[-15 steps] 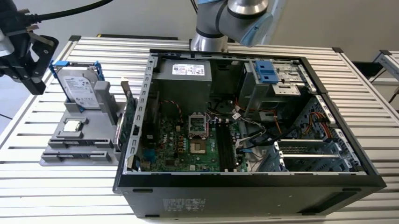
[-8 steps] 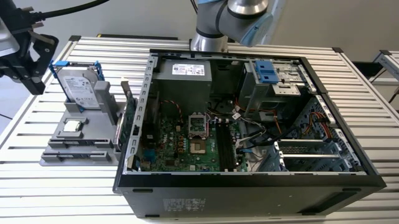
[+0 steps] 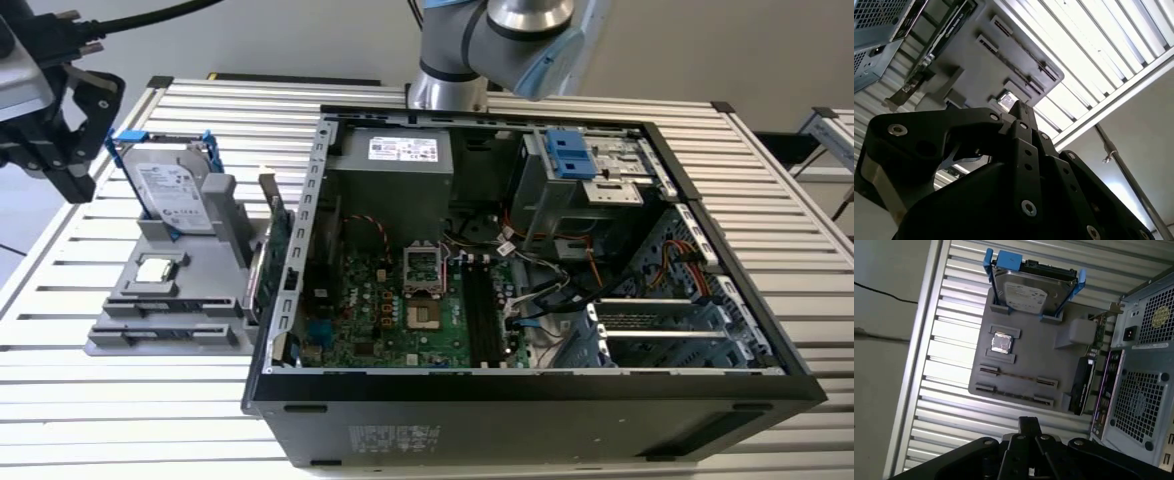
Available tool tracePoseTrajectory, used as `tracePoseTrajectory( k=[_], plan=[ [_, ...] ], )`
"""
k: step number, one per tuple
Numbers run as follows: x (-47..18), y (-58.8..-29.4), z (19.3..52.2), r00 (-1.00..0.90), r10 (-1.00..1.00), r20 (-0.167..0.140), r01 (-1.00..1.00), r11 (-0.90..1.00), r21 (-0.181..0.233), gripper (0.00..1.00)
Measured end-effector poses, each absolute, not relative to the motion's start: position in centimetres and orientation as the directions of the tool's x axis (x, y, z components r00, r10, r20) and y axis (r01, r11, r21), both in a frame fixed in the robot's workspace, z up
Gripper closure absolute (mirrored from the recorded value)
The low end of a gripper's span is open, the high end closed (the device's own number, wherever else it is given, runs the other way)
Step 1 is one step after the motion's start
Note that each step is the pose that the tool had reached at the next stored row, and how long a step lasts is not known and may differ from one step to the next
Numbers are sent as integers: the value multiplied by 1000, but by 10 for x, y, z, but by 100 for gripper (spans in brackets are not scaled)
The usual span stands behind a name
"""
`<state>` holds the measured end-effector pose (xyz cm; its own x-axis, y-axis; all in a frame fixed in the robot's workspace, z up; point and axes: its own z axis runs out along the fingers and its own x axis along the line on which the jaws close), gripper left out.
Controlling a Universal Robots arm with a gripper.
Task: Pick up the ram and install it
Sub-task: 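Pick up the ram and move it above insertion slot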
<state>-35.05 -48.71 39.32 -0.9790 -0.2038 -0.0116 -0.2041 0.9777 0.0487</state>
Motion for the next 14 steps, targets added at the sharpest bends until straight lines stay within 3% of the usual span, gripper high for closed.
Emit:
tracePoseTrajectory(
  k=[14],
  plan=[
    [-351,-487,393,-947,-322,-12,-322,945,49,100]
  ],
)
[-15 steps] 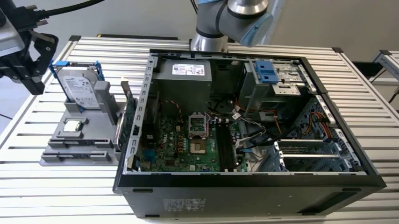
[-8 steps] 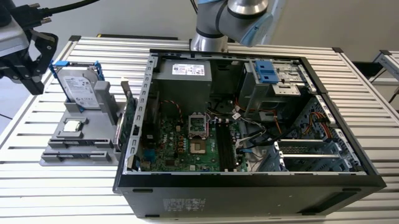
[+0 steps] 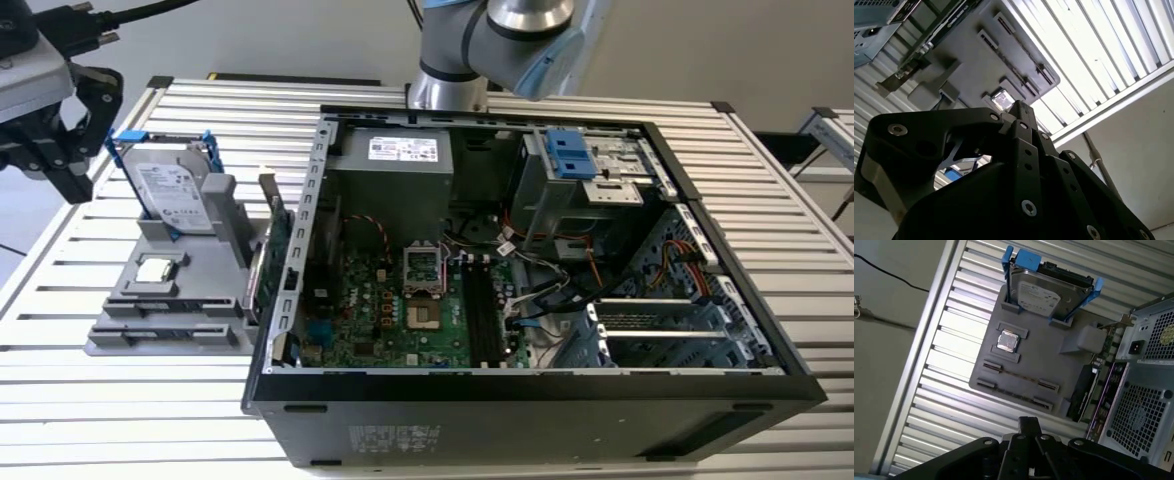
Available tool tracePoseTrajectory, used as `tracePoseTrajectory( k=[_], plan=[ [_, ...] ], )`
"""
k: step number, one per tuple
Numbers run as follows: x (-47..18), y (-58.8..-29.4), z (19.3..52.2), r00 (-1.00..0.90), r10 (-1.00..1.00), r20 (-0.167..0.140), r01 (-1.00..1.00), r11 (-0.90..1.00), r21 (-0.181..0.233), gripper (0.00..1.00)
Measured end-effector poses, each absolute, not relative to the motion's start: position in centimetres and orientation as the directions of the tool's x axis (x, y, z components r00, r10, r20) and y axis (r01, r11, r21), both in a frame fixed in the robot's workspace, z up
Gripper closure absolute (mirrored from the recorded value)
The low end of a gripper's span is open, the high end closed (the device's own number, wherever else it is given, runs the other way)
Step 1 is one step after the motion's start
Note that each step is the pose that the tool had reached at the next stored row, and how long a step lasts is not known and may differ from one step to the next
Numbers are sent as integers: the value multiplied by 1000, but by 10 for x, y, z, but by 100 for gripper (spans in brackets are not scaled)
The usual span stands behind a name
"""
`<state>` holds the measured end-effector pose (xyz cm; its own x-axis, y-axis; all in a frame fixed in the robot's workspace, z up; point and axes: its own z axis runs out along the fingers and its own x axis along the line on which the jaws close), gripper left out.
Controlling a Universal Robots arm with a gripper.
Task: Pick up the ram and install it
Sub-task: 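Pick up the ram and move it above insertion slot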
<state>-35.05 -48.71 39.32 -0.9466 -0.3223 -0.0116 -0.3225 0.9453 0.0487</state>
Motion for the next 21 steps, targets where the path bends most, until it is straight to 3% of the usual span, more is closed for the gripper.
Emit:
tracePoseTrajectory(
  k=[21],
  plan=[
    [-351,-487,393,-881,-473,-12,-473,879,49,100]
  ],
)
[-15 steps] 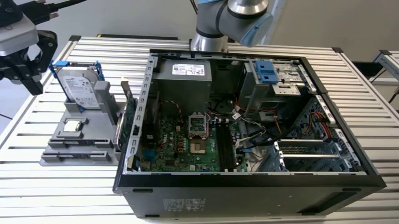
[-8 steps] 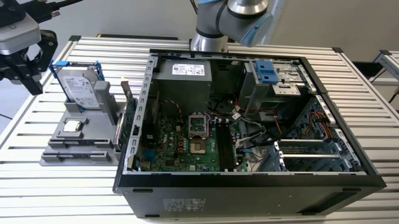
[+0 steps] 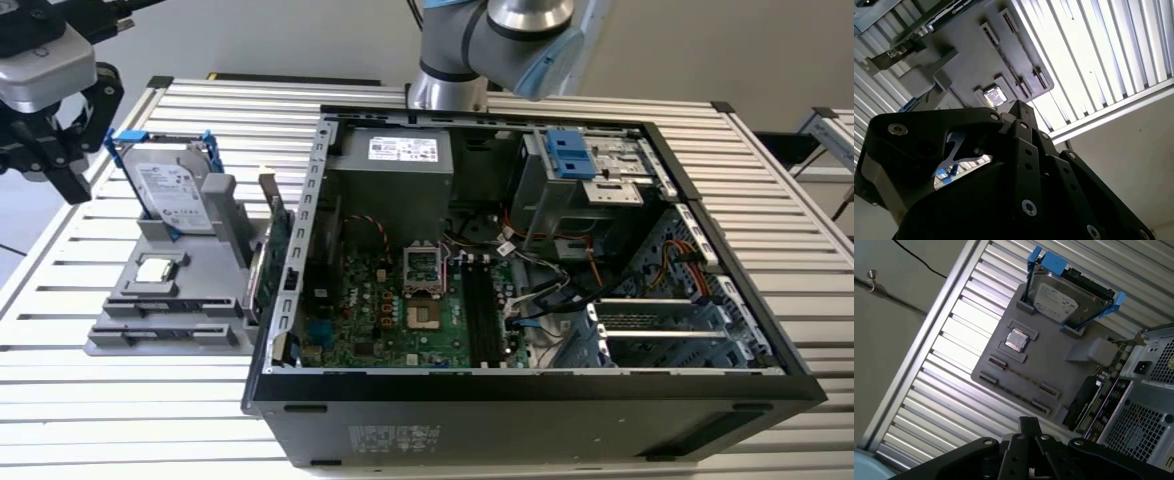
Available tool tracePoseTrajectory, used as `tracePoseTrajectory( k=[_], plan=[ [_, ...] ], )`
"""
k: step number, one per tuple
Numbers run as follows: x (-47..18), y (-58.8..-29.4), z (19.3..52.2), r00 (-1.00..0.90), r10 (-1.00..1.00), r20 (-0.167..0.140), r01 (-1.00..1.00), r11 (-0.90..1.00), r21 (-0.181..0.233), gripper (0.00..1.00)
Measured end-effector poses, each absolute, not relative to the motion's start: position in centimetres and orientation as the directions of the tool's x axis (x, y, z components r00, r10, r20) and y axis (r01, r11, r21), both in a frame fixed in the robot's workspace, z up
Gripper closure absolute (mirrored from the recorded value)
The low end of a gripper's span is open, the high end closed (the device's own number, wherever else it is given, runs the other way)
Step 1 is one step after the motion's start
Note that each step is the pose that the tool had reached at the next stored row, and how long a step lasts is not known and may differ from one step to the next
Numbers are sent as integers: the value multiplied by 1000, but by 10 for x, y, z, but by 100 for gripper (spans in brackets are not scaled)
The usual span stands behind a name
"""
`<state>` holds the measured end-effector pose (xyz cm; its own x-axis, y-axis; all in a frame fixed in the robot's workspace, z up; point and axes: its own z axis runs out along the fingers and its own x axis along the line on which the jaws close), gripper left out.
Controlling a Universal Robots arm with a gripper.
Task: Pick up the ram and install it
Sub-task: 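Pick up the ram and move it above insertion slot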
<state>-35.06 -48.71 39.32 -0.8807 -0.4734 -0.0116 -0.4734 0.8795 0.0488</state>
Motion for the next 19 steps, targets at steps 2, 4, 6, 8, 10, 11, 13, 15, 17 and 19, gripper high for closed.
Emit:
tracePoseTrajectory(
  k=[2,4,6,8,10,11,13,15,17,19],
  plan=[
    [-351,-487,393,-873,-488,-12,-488,871,49,100],
    [-351,-487,393,-864,-504,-12,-503,863,49,100],
    [-351,-487,393,-855,-519,-12,-519,854,49,100],
    [-351,-487,393,-845,-535,-12,-535,844,49,100],
    [-351,-487,393,-834,-551,-12,-551,833,49,100],
    [-351,-487,393,-829,-559,-12,-559,828,49,100],
    [-351,-487,393,-820,-572,-12,-572,819,49,100],
    [-351,-487,393,-813,-583,-12,-583,811,49,100],
    [-351,-487,393,-805,-593,-12,-592,804,49,100],
    [-351,-487,393,-801,-599,-12,-599,799,49,100]
  ],
)
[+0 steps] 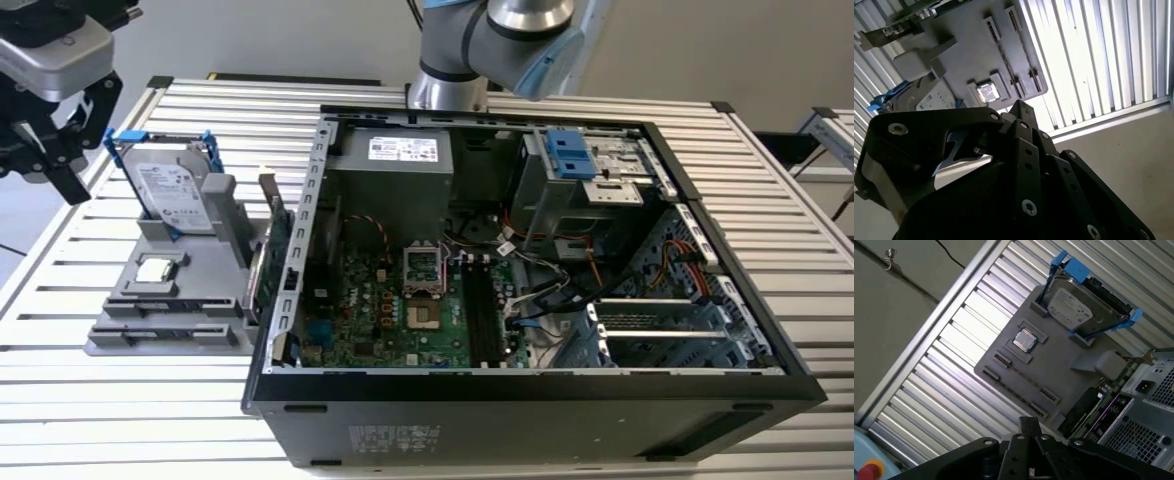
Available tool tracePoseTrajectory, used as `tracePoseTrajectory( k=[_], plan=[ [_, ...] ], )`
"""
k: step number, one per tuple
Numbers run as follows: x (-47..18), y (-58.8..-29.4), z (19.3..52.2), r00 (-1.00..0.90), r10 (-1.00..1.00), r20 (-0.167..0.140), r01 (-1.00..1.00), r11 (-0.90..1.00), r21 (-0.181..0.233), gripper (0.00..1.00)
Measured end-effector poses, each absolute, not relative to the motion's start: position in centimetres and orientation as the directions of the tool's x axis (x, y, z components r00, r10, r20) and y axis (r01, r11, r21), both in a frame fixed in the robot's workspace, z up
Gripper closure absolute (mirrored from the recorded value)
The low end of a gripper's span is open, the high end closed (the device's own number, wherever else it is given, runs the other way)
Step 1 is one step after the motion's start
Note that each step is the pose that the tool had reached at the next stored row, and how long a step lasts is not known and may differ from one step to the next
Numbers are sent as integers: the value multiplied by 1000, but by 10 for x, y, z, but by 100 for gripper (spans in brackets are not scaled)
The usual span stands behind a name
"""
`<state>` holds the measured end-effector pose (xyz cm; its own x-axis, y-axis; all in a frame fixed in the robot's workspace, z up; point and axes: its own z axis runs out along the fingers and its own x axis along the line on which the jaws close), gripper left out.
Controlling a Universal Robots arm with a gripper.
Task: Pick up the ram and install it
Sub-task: 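Pick up the ram and move it above insertion slot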
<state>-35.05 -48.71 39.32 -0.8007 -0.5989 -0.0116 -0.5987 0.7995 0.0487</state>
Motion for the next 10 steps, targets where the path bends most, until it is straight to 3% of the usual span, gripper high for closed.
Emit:
tracePoseTrajectory(
  k=[10],
  plan=[
    [-351,-487,393,-767,-641,-12,-641,766,49,100]
  ],
)
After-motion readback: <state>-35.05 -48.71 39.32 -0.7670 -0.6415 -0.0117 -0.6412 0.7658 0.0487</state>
